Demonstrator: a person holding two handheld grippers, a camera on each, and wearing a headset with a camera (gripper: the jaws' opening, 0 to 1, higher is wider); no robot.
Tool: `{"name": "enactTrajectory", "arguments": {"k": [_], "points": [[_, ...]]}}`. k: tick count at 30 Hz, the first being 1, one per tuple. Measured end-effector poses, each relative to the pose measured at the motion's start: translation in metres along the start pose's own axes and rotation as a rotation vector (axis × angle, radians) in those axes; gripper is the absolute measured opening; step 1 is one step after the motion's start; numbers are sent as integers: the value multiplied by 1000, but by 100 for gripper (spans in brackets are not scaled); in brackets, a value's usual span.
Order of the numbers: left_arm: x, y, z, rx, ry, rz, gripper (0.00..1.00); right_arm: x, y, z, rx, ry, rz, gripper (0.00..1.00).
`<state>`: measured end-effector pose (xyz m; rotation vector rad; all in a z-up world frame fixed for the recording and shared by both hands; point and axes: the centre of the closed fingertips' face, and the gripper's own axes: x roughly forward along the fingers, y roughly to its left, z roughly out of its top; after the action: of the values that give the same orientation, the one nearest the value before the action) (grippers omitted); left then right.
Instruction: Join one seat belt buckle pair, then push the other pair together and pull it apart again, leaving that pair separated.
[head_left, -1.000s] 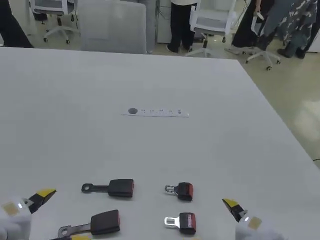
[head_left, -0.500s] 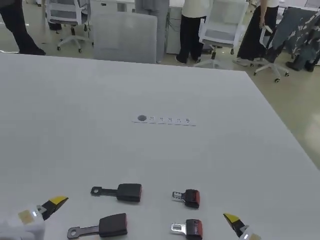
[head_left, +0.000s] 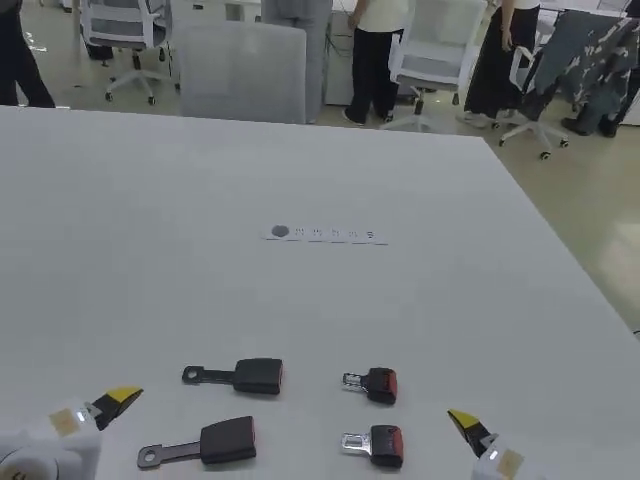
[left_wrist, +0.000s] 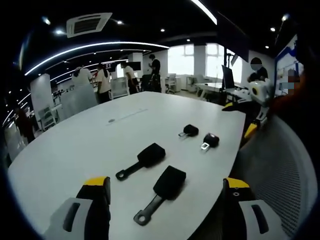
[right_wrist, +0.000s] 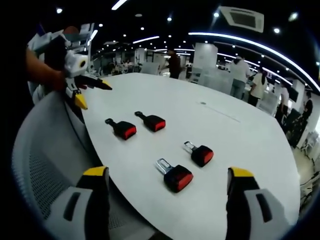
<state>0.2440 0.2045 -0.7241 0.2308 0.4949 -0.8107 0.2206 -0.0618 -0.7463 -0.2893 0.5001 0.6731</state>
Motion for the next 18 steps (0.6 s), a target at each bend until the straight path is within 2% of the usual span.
{"name": "enactTrajectory", "arguments": {"k": [8,18], "points": [[-2,2,4,5,-10,-3,97,-1,-5,5,3,-12,-10,100],[-1,10,9,4,-15,2,97,4,-11,10,6,-24,2,100]]}}
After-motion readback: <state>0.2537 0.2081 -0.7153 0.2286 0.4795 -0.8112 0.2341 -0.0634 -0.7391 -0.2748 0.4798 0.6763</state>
